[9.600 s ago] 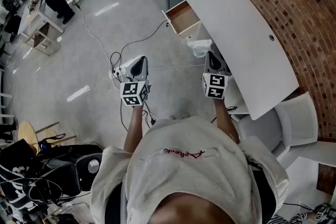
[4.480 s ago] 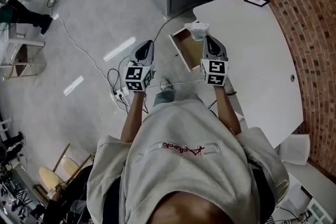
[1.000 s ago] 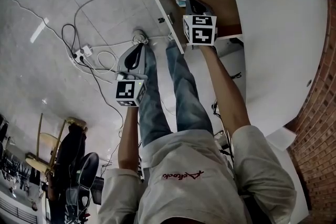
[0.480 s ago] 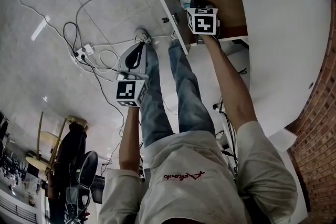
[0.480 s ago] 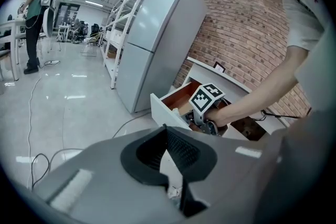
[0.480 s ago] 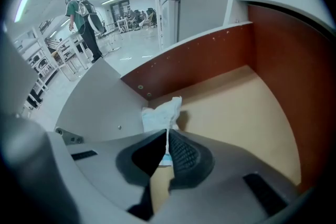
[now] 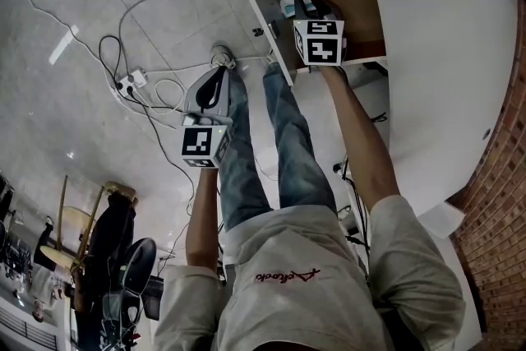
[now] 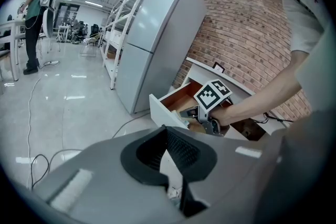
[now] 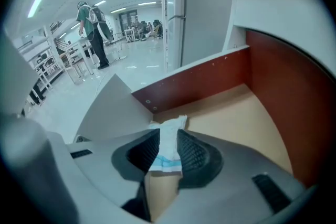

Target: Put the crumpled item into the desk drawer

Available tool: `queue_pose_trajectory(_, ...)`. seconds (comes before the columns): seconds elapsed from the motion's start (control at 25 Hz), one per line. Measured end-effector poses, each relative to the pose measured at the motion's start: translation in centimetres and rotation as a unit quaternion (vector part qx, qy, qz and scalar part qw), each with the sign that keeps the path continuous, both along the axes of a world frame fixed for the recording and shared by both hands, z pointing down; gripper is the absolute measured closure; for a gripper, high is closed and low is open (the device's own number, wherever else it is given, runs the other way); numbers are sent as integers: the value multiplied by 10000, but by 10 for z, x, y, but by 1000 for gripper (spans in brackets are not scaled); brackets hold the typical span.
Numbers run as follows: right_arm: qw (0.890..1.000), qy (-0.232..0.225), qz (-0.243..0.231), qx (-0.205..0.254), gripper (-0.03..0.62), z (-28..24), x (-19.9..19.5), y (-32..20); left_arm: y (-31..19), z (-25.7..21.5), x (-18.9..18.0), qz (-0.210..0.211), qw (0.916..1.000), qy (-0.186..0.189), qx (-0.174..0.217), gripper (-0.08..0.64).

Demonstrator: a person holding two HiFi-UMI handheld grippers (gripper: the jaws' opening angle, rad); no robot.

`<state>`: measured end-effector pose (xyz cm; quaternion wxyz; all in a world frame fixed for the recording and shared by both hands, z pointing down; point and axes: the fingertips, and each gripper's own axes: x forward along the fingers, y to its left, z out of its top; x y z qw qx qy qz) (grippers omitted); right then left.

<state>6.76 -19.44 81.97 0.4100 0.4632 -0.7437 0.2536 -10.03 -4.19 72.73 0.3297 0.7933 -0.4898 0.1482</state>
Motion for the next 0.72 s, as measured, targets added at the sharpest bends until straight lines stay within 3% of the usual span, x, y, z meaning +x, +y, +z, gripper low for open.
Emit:
queue_pose_trajectory(0.32,9928,-487,-28,1099,533,-71,-16,-3,-3,-8,5,65,9999,9,77,551)
queue_pose_trajectory(0.72,9838,-710,-106,1644,574,-119,-23,43,-13,-17,3,129,9997,-48,216,551)
